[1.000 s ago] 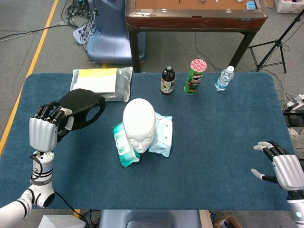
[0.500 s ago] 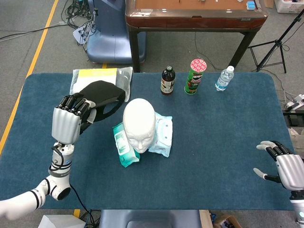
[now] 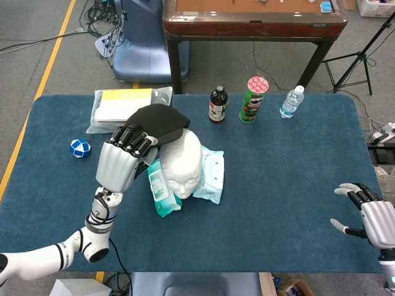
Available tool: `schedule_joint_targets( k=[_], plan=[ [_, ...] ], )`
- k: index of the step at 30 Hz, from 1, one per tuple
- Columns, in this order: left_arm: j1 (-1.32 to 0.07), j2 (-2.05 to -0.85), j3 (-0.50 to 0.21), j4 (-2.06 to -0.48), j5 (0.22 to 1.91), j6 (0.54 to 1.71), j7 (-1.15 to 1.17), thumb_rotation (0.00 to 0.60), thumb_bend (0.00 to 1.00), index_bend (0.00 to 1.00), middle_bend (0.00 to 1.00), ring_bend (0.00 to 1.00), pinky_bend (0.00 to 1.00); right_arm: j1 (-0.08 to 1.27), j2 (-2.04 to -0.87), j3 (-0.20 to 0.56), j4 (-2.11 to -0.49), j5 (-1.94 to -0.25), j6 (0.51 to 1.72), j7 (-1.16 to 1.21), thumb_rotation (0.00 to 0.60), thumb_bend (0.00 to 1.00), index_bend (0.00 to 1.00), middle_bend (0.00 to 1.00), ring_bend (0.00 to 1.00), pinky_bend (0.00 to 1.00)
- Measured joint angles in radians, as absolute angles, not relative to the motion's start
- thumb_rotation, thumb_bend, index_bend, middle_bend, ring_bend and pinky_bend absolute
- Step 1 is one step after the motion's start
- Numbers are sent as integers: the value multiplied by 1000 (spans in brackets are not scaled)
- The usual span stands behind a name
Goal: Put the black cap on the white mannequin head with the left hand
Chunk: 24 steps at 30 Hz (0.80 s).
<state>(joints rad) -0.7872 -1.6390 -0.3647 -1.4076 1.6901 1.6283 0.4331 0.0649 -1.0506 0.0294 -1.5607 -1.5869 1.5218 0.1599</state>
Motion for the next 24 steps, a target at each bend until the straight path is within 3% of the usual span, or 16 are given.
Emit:
schedule_joint_targets(
  k=[24],
  plan=[
    [-810,-1802,-243,-1422,1844,1625,546,600,435,853,664,389,465,60,-1040,29,-1551,-1594,1533,200,600,121,321,283,203,382]
  ],
)
